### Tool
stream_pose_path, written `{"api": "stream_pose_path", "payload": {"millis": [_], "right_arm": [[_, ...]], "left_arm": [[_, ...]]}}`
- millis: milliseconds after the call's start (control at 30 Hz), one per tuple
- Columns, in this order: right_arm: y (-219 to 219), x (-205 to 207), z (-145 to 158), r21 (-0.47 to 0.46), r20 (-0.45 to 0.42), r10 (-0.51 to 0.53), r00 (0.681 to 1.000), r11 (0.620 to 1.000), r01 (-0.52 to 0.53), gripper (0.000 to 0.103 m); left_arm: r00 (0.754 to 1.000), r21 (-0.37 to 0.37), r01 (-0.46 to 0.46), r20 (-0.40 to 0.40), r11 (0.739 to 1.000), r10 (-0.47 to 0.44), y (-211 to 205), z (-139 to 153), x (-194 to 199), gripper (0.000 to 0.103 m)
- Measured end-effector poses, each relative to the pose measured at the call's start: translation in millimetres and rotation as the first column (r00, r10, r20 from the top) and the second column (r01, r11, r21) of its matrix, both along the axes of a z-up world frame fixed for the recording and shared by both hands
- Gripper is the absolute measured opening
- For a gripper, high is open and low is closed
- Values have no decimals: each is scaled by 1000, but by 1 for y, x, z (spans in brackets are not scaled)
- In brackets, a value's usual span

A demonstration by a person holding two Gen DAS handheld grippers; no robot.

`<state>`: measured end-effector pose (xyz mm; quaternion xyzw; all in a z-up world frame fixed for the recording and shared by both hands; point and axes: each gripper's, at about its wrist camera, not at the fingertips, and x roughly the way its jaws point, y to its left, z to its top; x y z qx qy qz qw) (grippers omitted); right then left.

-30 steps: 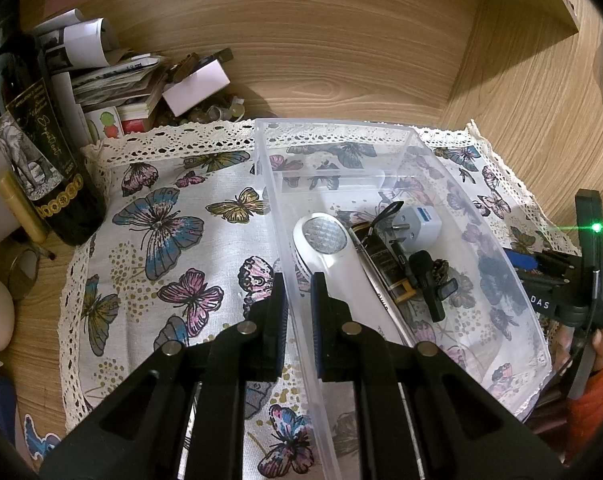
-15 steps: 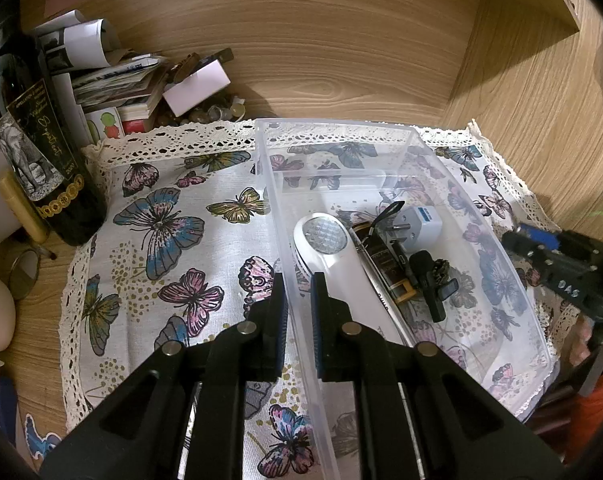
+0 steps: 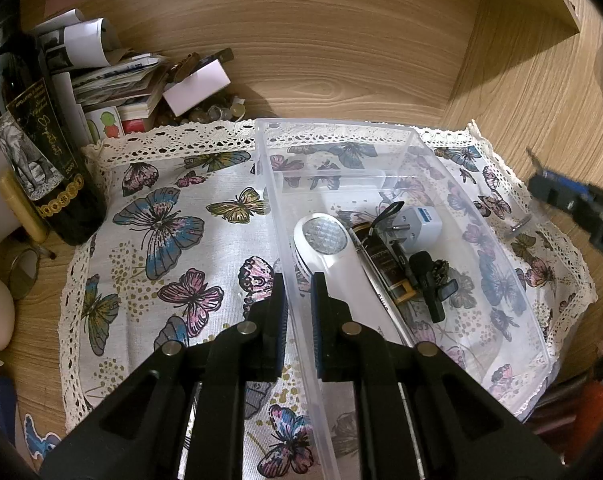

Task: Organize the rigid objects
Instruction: 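Lower the keys into the box and release them with the right gripper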

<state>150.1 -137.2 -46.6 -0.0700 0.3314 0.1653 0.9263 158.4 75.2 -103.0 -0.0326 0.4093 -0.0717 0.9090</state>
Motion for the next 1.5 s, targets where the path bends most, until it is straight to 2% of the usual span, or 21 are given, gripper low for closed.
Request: {"api": "stream_pose_path", "payload": {"millis": [300, 400, 600, 833, 967, 1133, 1333, 1500], "right_arm": [[35, -6, 25, 29, 71, 113, 991, 993, -116, 26], [47, -4, 23, 45, 47, 178, 983, 983, -181, 26], [74, 7, -2, -2, -34, 245, 969, 970, -245, 26], [90, 28, -38, -50, -172, 253, 952, 963, -265, 26], [90, 36, -45, -67, -209, 240, 948, 964, -259, 26], [89, 39, -50, -83, -228, 229, 946, 964, -253, 28], [86, 32, -45, -84, -203, 242, 949, 961, -264, 29], [80, 22, -35, -65, -174, 250, 952, 962, -265, 35]], "left_arm": [[1000, 1, 0, -1, 1000, 0, 0, 0, 1, 9], [1000, -1, 0, -1, 1000, 0, 0, 0, 1, 9], [1000, -7, -1, -2, 1000, 1, 1, 0, 0, 9], [1000, -6, 1, -2, 1000, -1, 0, 0, 0, 9], [1000, -10, 2, -3, 1000, -2, 1, 0, 0, 9], [1000, -8, 4, -6, 1000, -4, 1, 0, 1, 9], [1000, -1, 4, -4, 1000, -4, 1, 2, 0, 9], [1000, -7, -12, 4, 1000, 12, 2, 6, -6, 10]]}}
